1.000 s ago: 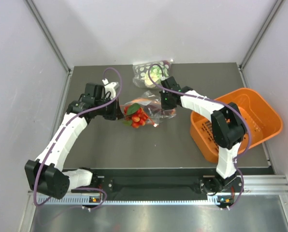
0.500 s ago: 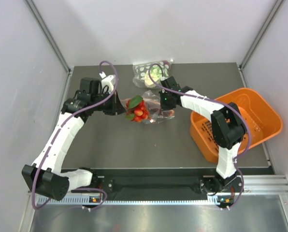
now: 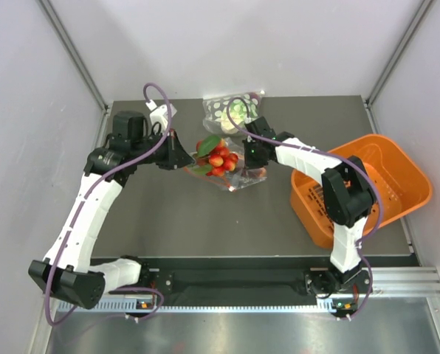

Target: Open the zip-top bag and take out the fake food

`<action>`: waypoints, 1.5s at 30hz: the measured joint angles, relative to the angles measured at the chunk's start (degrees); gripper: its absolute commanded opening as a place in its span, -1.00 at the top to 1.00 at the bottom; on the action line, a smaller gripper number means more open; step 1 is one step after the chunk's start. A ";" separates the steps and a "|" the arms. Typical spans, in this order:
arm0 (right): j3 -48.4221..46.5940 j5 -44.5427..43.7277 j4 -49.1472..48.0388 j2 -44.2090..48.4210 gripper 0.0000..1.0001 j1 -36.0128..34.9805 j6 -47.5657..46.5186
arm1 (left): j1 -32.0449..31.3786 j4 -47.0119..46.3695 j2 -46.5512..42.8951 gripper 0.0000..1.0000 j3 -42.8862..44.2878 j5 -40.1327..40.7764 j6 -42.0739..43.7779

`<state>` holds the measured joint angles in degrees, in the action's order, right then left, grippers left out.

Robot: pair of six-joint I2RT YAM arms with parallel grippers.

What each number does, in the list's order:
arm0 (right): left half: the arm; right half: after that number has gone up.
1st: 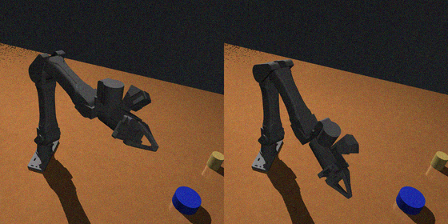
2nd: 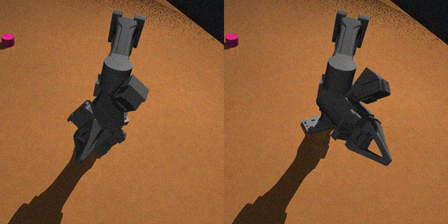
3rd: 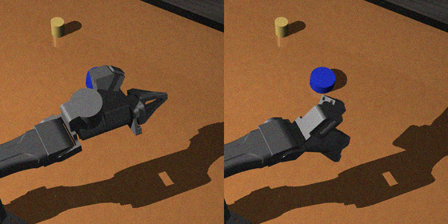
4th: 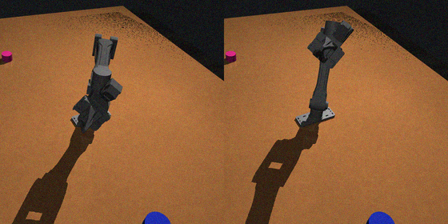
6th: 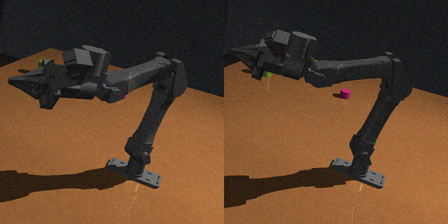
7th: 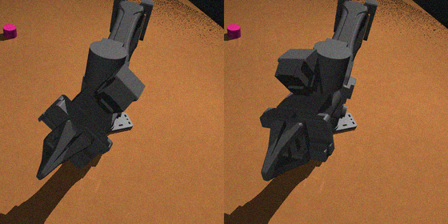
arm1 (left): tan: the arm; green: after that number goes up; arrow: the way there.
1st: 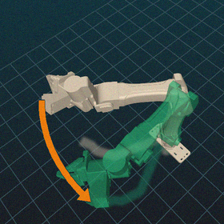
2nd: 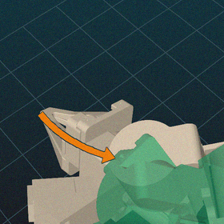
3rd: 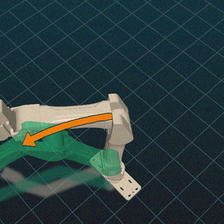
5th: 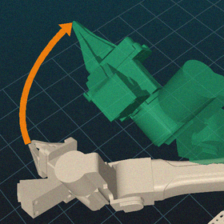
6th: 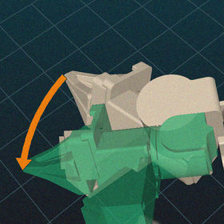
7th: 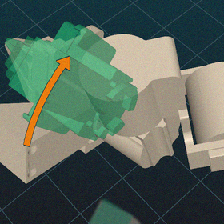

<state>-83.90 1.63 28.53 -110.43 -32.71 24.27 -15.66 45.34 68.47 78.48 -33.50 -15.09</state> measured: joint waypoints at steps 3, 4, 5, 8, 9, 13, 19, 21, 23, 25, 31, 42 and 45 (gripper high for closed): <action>-0.66 0.00 0.00 -0.07 1.00 0.00 0.00 | 0.00 0.28 -1.16 1.00 0.15 0.68 0.00; -0.74 0.00 -0.04 -0.07 1.00 0.00 -0.02 | 0.00 0.28 -1.44 1.00 0.15 0.94 -0.02; -0.94 0.00 0.02 -0.07 1.00 0.00 -0.02 | 0.00 0.28 -1.75 1.00 0.13 1.18 -0.07; -0.98 0.07 -0.02 -0.07 0.96 0.00 -0.07 | 0.02 -0.07 -2.16 1.00 0.11 1.38 -0.90; -0.98 0.11 0.00 -0.07 0.88 0.00 -0.09 | 0.02 -0.35 -2.14 1.00 0.04 1.38 -1.25; -0.98 0.22 0.11 1.14 -0.30 0.00 -0.68 | 0.02 -2.25 -1.07 1.00 0.02 2.05 -2.82; -0.96 0.85 0.17 11.47 -0.89 0.00 -5.40 | 0.04 -2.91 5.16 1.00 2.32 3.13 -3.96; -1.07 0.98 0.02 16.87 -0.93 -0.22 -8.17 | 0.04 -2.99 7.43 1.00 3.32 3.06 -4.33; -1.75 1.70 -0.24 21.38 -0.94 -0.48 -10.78 | 0.04 -3.43 8.76 1.00 3.61 2.89 -4.61; -2.40 3.56 -1.38 25.31 -0.96 -0.68 -12.72 | 0.04 -3.85 9.62 1.00 3.61 2.64 -4.94; -2.38 12.90 -7.85 30.38 -1.00 -2.03 -14.95 | 0.04 -4.37 10.58 1.00 3.98 -1.27 -4.96; -4.00 18.95 -5.86 23.52 -0.93 -7.32 -19.21 | 0.07 -4.59 12.68 1.00 5.77 -9.22 -5.70; -4.00 18.75 -4.72 23.37 -0.92 -7.72 -19.93 | 0.07 -4.74 12.68 1.00 6.29 -10.10 -6.27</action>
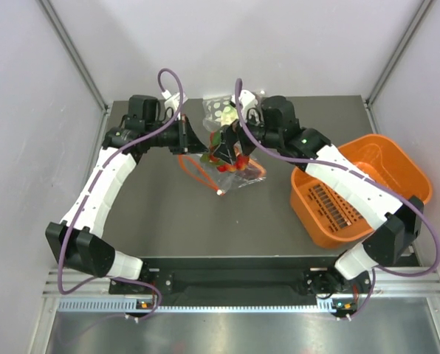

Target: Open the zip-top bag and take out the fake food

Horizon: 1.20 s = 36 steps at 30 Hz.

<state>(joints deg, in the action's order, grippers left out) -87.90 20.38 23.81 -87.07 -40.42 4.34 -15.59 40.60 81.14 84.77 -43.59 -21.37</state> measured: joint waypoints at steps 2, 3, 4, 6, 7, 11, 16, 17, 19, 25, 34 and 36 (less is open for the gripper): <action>0.00 -0.33 0.26 0.00 -0.94 -0.63 -0.70 | 0.11 -0.33 0.02 1.00 0.09 -1.01 -0.55; 0.00 -0.70 0.55 0.00 -0.95 -1.09 -1.07 | 0.17 -0.66 0.04 1.00 0.15 -1.81 -0.98; 0.00 -1.05 0.87 0.00 -0.97 -1.68 -1.44 | 0.20 -0.83 0.13 1.00 0.31 -2.54 -1.27; 0.00 -1.90 1.29 -0.02 -0.98 -3.10 -2.67 | 0.20 -1.77 0.39 1.00 0.63 -4.35 -1.97; 0.00 -2.27 1.33 -0.02 -0.98 -3.78 -3.21 | 0.20 -2.12 0.50 1.00 0.68 -4.96 -2.25; -0.28 -6.45 1.70 -0.20 -0.95 -6.34 -6.05 | 0.26 -4.09 1.05 1.00 0.68 -7.87 -4.66; -0.33 -13.11 1.05 -0.48 -0.21 -8.11 -9.01 | 0.33 -6.34 1.14 1.00 0.37 -9.57 -7.21; -0.33 -14.19 1.03 -0.50 -0.10 -8.15 -9.29 | 0.37 -6.73 1.14 1.00 0.13 -9.79 -7.52; -0.33 -16.11 1.14 -0.63 0.19 -8.17 -9.92 | 0.46 -7.78 1.11 1.00 -0.57 -10.36 -8.13; 0.17 -18.86 1.68 -1.09 1.00 -8.61 -11.06 | 0.94 -12.13 1.01 0.82 -2.71 -10.88 -9.84; 3.69 -22.80 -0.74 -1.07 1.00 -9.11 -9.99 | 0.81 -14.03 0.11 -0.33 -4.11 -12.81 -10.99; 4.07 -24.48 -0.94 -1.05 1.00 -9.05 -9.62 | 0.59 -14.08 -0.57 -0.51 -4.11 -13.55 -11.34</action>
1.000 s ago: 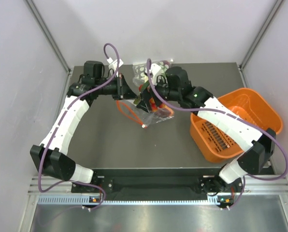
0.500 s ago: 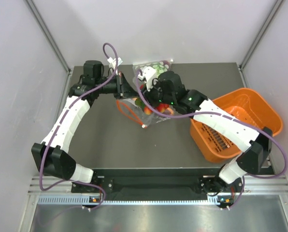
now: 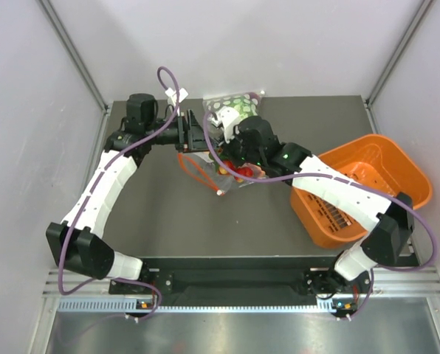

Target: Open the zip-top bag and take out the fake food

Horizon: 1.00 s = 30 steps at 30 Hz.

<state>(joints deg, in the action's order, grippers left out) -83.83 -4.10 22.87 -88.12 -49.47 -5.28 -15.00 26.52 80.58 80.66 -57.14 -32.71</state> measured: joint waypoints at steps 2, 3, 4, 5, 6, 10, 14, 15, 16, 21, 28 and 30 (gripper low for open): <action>0.17 -1.90 -0.35 0.13 1.00 0.00 0.39 | -0.09 0.02 -0.48 -0.53 0.00 -0.07 -0.15; 0.17 -2.95 -0.52 0.33 1.00 0.02 0.57 | -0.09 0.02 -0.61 -0.54 0.00 0.00 -0.15; 0.17 -4.02 -0.59 0.61 1.00 0.02 0.70 | -0.07 0.09 -0.70 -0.54 0.00 0.20 0.02; 0.17 -5.27 -0.55 1.07 1.00 0.15 0.87 | 0.00 0.35 -0.72 -0.54 0.00 0.81 0.31; 0.17 -6.34 -0.52 1.60 1.00 0.20 1.05 | 0.09 0.94 -0.72 -0.55 0.00 1.88 0.98; 0.15 -10.45 -0.04 4.76 1.00 1.07 1.57 | 0.94 4.74 -0.72 -0.57 0.02 7.08 3.74; 0.02 -14.49 2.93 8.85 1.00 3.65 2.89 | 2.34 7.30 -0.70 -0.58 0.00 11.21 5.64; 0.02 -15.39 3.98 9.90 1.00 4.50 3.56 | 2.75 7.54 -0.70 -0.58 -0.11 12.04 5.92; 0.04 -16.46 5.42 11.32 1.00 5.90 4.59 | 3.10 7.72 -0.70 -0.59 -0.28 12.66 6.14; 0.11 -24.65 14.91 19.21 1.00 11.50 11.23 | 4.11 8.39 -0.70 -0.59 -1.33 14.73 7.19; 5.99 -29.73 27.45 31.52 0.98 21.29 22.14 | 4.20 8.35 -0.66 -0.59 -2.71 15.06 7.65; 9.97 -29.83 30.45 33.99 0.98 24.90 24.96 | 4.20 8.28 -0.52 -0.59 -3.39 15.10 7.85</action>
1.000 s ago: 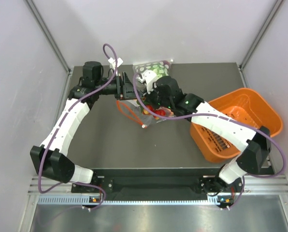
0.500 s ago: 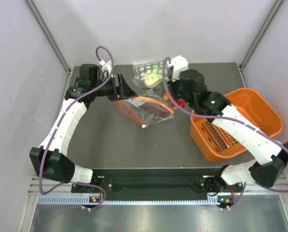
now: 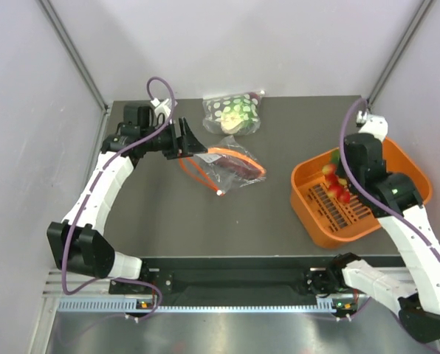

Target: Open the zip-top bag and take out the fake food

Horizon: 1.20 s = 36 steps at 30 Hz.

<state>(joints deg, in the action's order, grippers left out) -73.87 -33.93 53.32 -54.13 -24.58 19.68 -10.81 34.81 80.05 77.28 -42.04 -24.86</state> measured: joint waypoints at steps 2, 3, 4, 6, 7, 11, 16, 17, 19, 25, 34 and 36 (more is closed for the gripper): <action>4.02 0.17 2.40 1.53 0.97 2.78 2.25 | 0.00 0.02 0.15 -0.59 -0.70 0.17 0.24; 5.64 0.39 3.30 1.73 0.86 3.87 3.04 | 0.00 0.07 0.17 -0.59 -1.03 0.20 0.44; 7.28 0.96 3.78 1.70 0.72 4.90 3.69 | 0.00 0.09 0.20 -0.59 -1.29 0.28 0.63; 9.51 2.14 4.26 1.22 0.23 6.32 4.83 | 0.00 0.17 0.24 -0.59 -1.62 0.46 1.07; 10.19 3.06 4.63 0.76 0.09 6.99 5.51 | 0.00 0.26 0.26 -0.59 -1.64 0.59 1.27; 10.49 4.98 4.59 -0.61 -0.35 8.02 5.66 | 0.07 0.44 0.35 -0.60 -1.66 0.98 2.10; 10.29 5.84 4.59 -1.84 -0.46 8.79 5.35 | 0.33 0.85 0.35 -0.60 -1.99 1.22 2.64; 10.01 6.08 4.59 -2.12 -0.47 8.90 5.16 | 0.37 0.96 0.35 -0.60 -2.16 1.22 2.75; 8.70 6.84 4.57 -2.71 -0.53 9.01 4.66 | 0.52 1.22 0.35 -0.60 -2.60 1.36 2.99; 1.64 9.99 2.86 -4.39 -0.68 8.37 1.79 | 0.81 1.79 0.61 -0.59 -4.72 4.61 4.44; -5.35 11.10 -2.58 -11.39 -0.69 -5.27 -1.66 | 0.96 3.34 8.22 -0.54 -7.30 12.85 5.01; -5.46 11.41 -4.46 -14.12 -0.69 -8.79 -1.70 | 0.98 3.23 9.90 -0.51 -8.13 13.75 4.50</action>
<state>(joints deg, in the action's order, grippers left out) -79.33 -22.52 48.86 -68.25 -33.36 17.98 -9.82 38.04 89.95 69.14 -28.29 -20.36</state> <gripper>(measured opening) 0.844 0.768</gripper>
